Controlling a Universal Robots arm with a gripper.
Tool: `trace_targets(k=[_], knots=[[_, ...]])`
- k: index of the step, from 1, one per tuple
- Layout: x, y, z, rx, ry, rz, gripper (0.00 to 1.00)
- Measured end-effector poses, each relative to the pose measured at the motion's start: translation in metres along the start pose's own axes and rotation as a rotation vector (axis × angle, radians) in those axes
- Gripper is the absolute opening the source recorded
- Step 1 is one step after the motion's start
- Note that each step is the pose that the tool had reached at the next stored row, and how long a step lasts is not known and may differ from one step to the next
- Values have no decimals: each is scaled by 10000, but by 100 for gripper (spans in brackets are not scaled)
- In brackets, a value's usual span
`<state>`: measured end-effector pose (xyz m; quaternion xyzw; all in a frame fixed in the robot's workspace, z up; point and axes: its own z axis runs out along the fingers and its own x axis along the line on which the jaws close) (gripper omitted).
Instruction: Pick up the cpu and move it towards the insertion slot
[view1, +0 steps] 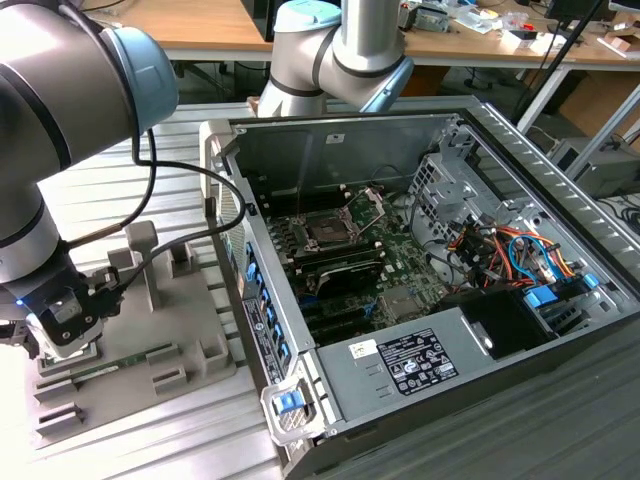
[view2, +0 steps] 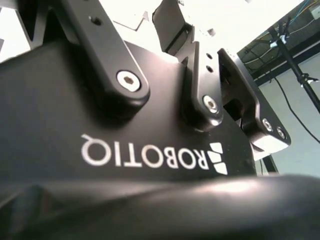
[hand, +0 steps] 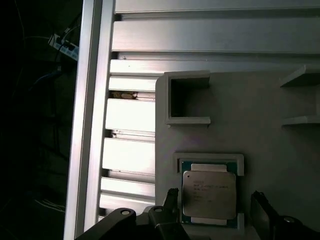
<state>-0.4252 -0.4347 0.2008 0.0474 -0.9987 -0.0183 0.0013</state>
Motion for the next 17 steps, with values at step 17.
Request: trace_targets(k=[17], knots=[[-7, 55, 83, 3, 7, -91, 67]])
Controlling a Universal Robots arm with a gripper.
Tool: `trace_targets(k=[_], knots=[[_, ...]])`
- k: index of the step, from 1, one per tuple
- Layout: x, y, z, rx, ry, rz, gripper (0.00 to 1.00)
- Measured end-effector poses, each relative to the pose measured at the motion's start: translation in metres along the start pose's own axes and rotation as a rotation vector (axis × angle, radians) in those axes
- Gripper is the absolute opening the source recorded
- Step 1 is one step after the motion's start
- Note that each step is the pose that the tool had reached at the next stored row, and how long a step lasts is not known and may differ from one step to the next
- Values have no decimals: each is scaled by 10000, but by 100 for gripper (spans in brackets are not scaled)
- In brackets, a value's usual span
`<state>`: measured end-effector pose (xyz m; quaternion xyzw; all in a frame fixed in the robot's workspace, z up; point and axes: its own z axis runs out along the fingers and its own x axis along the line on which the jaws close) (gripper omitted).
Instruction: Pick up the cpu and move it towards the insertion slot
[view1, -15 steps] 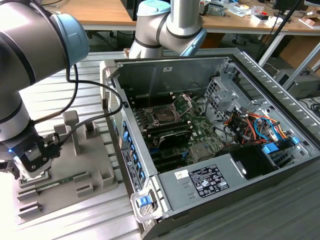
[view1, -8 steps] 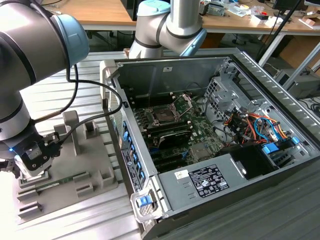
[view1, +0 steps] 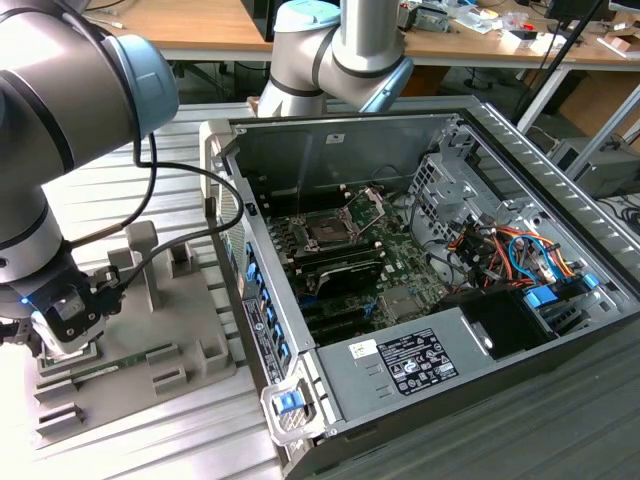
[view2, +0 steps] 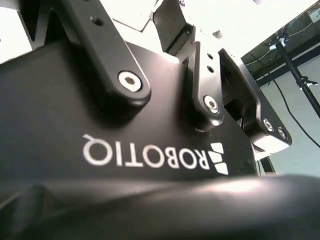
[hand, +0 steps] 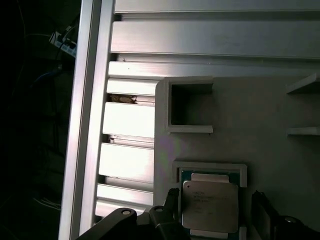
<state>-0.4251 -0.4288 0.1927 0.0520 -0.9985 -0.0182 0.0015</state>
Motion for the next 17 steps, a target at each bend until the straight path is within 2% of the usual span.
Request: trace_targets(k=[10, 17], knots=[[0, 1, 55, 0, -1, 1, 67], [11, 2, 67, -1, 2, -120, 67]])
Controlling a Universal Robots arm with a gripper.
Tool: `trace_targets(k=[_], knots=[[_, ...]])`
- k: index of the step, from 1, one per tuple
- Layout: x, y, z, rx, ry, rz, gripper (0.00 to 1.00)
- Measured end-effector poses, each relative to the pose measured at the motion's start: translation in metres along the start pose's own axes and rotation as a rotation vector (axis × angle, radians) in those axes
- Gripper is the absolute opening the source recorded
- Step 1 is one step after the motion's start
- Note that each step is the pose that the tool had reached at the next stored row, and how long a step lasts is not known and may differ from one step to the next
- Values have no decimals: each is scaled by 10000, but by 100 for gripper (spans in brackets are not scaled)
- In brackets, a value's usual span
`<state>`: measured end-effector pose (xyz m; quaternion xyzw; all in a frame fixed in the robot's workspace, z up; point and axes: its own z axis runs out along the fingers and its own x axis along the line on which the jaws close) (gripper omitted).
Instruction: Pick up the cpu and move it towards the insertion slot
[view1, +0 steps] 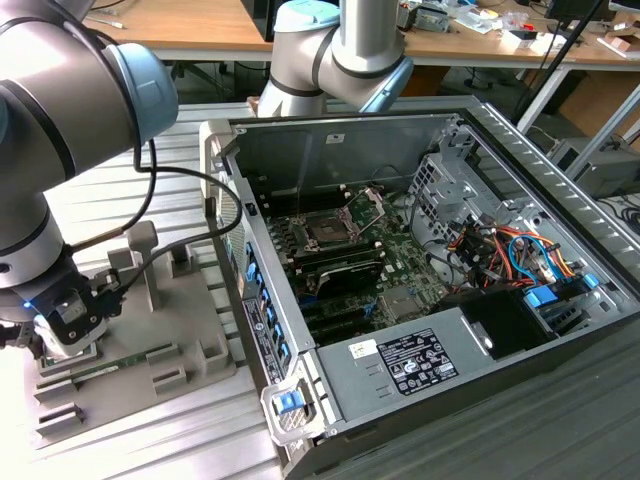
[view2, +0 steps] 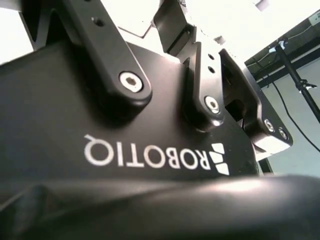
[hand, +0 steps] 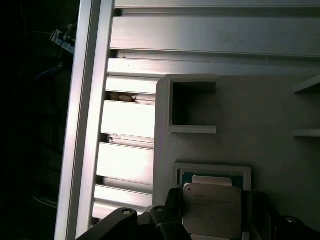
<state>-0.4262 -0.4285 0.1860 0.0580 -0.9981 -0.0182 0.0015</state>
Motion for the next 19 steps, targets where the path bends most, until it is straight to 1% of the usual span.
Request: trace_targets(k=[6, 15, 17, 19], knots=[[4, 7, 3, 0, 3, -71, 67], [5, 7, 2, 1, 7, -79, 66], [4, 7, 2, 1, 5, -81, 55], [4, 7, 2, 1, 5, -82, 55]])
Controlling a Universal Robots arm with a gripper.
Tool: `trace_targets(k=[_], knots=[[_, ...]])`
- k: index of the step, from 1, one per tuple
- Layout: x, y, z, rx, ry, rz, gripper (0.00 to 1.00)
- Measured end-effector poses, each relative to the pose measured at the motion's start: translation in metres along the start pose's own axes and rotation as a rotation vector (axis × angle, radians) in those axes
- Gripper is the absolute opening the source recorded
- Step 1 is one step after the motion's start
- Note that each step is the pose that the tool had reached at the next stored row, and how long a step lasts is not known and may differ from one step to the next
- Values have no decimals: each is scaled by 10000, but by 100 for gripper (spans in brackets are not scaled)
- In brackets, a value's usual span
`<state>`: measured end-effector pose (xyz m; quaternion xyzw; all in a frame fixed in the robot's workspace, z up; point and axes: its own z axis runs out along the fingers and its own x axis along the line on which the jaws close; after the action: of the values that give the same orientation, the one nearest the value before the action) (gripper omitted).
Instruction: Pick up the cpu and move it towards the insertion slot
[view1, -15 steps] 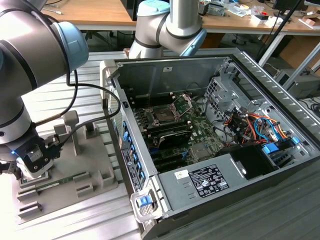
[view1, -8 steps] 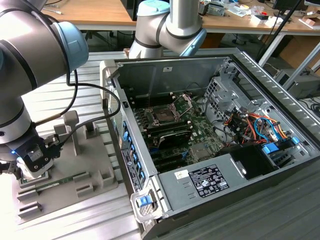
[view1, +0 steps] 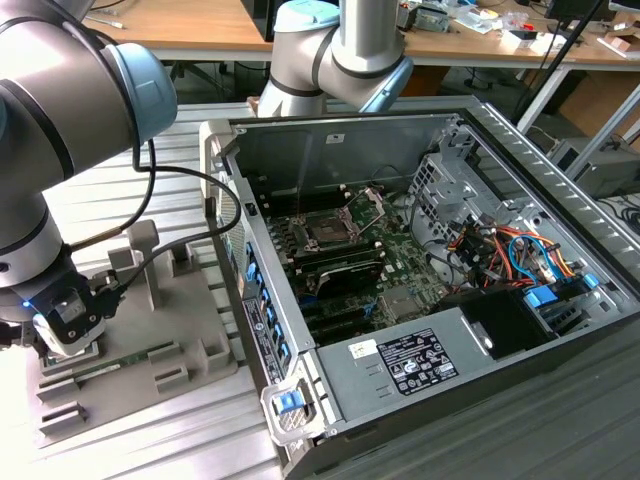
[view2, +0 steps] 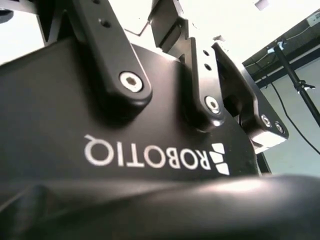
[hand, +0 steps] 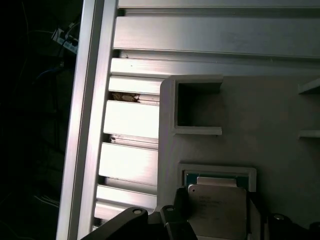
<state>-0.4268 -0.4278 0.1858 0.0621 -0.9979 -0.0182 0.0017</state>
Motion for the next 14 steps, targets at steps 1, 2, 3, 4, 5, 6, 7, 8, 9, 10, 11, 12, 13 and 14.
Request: trace_targets(k=[1, 2, 3, 4, 5, 6, 7, 8, 9, 10, 11, 12, 13, 14], knots=[[0, 0, 0, 0, -1, -1, 55], [0, 0, 0, 0, -1, -1, 55], [0, 0, 0, 0, -1, -2, 55], [0, 0, 0, 0, -1, -3, 55], [0, 0, 1, 0, -1, -5, 55], [0, 0, 0, 0, -1, -5, 55], [0, 0, 0, 0, -1, -6, 55], [0, 0, 1, 0, -1, -7, 55], [0, 0, 0, 0, -1, -8, 55], [0, 0, 0, 0, 0, -9, 55], [0, 0, 1, 0, -1, -9, 55], [0, 0, 0, 0, -1, -10, 55], [0, 0, 0, 0, -1, -11, 55], [0, 0, 0, 0, -1, -11, 55]])
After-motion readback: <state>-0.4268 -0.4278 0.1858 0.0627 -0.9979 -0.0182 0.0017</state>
